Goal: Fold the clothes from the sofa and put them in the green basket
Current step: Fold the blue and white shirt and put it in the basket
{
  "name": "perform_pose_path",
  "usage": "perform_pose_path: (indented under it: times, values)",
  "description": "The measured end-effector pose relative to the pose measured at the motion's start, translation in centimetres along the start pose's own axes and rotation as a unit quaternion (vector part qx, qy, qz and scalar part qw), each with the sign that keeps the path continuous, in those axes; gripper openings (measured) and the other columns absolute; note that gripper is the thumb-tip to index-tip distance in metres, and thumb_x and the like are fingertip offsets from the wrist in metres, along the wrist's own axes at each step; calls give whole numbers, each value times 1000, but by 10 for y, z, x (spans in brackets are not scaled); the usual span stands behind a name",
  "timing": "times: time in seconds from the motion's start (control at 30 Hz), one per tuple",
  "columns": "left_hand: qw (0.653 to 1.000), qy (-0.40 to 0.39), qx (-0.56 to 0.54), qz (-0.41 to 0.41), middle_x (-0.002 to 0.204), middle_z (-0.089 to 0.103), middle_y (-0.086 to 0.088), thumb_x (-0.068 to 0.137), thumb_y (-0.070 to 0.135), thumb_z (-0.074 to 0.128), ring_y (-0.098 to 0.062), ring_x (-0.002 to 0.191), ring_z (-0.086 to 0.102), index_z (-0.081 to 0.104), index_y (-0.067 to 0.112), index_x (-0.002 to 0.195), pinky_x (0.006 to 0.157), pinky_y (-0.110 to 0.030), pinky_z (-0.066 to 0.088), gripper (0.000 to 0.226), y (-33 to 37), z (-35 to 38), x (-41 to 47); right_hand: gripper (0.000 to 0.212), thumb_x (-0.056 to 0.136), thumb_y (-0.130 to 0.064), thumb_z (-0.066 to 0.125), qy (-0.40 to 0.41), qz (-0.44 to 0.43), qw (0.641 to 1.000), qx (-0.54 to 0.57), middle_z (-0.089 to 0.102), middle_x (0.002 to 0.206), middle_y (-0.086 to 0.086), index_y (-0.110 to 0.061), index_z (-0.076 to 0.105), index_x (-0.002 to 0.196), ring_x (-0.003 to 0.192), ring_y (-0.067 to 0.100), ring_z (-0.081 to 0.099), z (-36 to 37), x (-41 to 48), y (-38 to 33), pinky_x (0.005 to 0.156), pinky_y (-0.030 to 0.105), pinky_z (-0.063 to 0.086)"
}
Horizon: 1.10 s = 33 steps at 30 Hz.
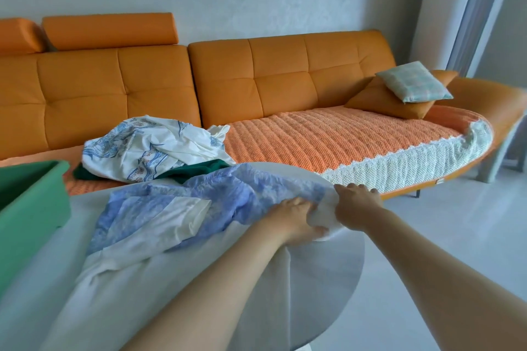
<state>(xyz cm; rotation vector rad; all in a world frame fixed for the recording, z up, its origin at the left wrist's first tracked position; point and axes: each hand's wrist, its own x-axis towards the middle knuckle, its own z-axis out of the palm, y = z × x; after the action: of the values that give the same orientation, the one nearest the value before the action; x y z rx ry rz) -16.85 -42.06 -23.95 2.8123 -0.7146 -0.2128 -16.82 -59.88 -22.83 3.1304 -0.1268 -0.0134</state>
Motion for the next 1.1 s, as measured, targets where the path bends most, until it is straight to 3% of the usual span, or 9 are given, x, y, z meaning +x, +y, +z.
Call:
perform_pose_path:
  times: [0.2,0.33,0.5,0.67,0.77,0.83,0.9,1.03,1.1]
  values:
    - [1000,4,5,21,161,28,0,90,60,56,-23,149,22,38,33,150,118,-41,20,69,-4,5,-6,54,79,-47,47,-36,72,994,-69,53,131,9,-20,58,124,125,28,43,-14,1,-2,103,46,29]
    - [998,8,-60,8,156,36,8,93,46,58,-18,142,35,51,33,143,111,-33,28,52,-13,-4,-14,42,84,-38,48,-28,55,995,-73,50,129,7,-22,59,122,123,26,42,-22,0,-10,104,49,28]
    - [990,95,-101,-10,123,64,2,96,26,55,-21,116,57,71,17,111,95,-32,46,24,-27,-8,-26,36,82,-30,59,-67,41,997,-11,62,109,-1,-19,58,117,100,23,60,-35,-7,-31,87,37,38]
    - [952,168,-254,-41,112,64,16,81,12,57,-4,102,60,57,33,128,82,-16,41,51,-40,-27,-46,31,97,-29,38,53,18,990,126,65,114,8,-13,52,120,103,28,60,-52,-3,-70,89,40,39]
    - [924,123,-362,-27,114,57,24,69,31,61,9,96,58,41,48,130,80,-19,45,66,-49,-38,-64,19,93,-24,45,58,14,939,339,64,95,7,-13,58,103,84,26,58,-66,0,-103,64,31,42]
    - [890,152,-427,-35,114,57,24,66,48,68,13,94,57,41,48,130,75,-18,47,70,-59,-44,-76,7,88,-19,52,63,8,887,458,60,81,1,-17,59,90,73,21,56,-75,-2,-127,56,28,40]
    - [849,219,-474,-74,113,61,19,66,53,76,6,99,60,47,41,129,73,-20,51,70,-72,-52,-86,12,86,-19,59,41,-4,827,561,61,84,-1,-20,61,98,72,19,59,-84,-5,-150,55,28,45]
    - [754,303,-551,-189,108,69,-6,88,13,68,-22,87,72,58,24,112,63,-34,60,29,-118,-69,-106,49,97,-22,59,-128,-115,658,733,58,121,1,-25,42,142,86,28,73,-87,-8,-191,73,38,57]
    - [741,285,-556,-248,104,71,-15,91,3,54,-30,86,72,61,11,115,62,-37,60,26,-145,-70,-120,55,99,-7,52,-142,-139,645,738,49,127,3,-24,36,149,89,31,74,-83,-4,-206,74,43,60]
